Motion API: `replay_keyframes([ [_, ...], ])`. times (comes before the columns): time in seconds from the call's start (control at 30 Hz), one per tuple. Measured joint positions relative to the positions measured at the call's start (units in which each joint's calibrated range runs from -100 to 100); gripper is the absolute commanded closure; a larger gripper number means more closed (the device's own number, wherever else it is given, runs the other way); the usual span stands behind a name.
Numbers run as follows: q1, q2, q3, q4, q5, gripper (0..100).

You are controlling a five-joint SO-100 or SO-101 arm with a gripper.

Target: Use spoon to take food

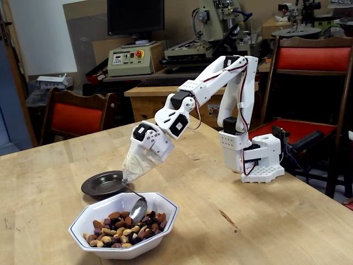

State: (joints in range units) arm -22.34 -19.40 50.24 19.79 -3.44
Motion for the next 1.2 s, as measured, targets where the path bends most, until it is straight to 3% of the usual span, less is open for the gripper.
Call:
replay_keyframes([
  [0.73,0.22,9.27,0.94,-20.47,0.0,96],
  [1.2,0.37,11.59,5.15,-39.66,0.0,96],
])
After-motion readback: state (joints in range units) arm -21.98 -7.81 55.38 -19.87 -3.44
